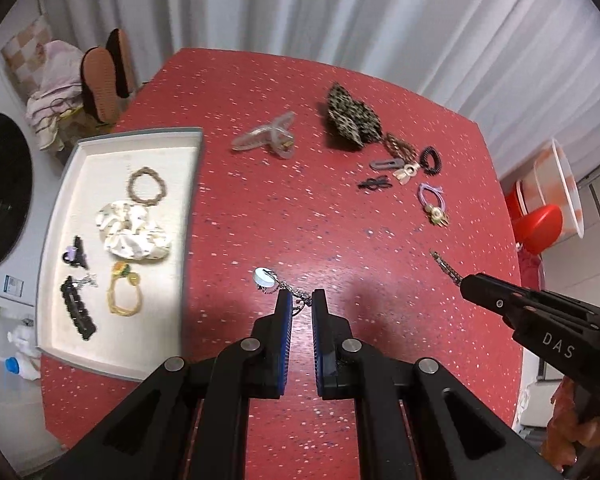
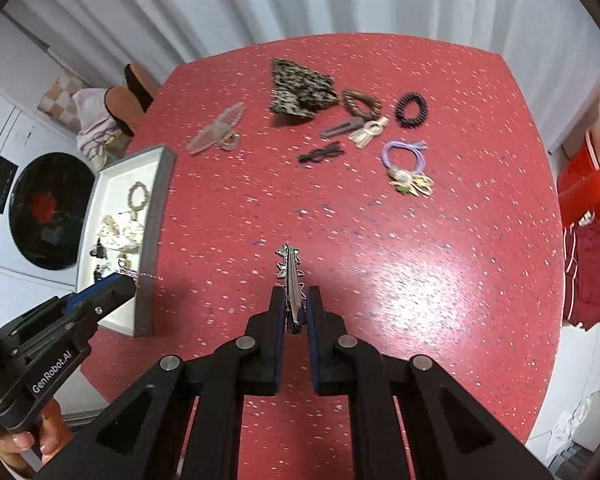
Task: Organize jewelry
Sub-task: 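Carry the chain charm and silver barrette with both tools over the tray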
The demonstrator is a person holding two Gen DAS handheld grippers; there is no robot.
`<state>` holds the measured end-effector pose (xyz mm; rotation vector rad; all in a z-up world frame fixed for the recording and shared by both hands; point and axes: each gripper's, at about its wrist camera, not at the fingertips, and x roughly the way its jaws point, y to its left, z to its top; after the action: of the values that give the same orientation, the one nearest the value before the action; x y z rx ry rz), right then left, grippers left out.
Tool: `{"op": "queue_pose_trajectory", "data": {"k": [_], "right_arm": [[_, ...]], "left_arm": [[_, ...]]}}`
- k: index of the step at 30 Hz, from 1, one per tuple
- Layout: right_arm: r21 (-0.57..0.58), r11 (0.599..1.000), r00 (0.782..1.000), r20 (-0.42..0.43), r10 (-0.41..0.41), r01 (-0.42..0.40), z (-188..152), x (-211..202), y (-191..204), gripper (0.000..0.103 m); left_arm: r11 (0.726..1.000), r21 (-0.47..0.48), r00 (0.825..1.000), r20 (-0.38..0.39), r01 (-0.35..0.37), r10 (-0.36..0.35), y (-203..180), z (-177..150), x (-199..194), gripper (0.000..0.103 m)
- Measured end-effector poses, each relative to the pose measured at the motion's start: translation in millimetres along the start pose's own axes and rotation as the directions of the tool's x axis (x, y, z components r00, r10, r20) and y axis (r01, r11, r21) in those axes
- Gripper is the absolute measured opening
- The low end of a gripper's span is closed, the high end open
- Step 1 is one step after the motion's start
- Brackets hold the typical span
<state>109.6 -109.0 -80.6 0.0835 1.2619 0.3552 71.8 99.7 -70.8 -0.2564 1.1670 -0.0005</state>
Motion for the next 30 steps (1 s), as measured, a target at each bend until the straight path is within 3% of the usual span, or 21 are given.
{"op": "queue_pose_trajectory", "data": {"k": [17,30], "right_arm": [[-0.198,0.976,0.995,0.01,0.097,-0.093,36,9,118,0.011],[-0.316,0.935,0.986,0.002,0.168,-0.159,69,49,201,0.011]], "left_arm": [[0.984,-0.153,0.991,0.084,-0.091,0.104,109,8,-37,0.011],[0.964,-0.225,0.975,0.137,-0.143,0.176,181,37,-30,0.011]]}}
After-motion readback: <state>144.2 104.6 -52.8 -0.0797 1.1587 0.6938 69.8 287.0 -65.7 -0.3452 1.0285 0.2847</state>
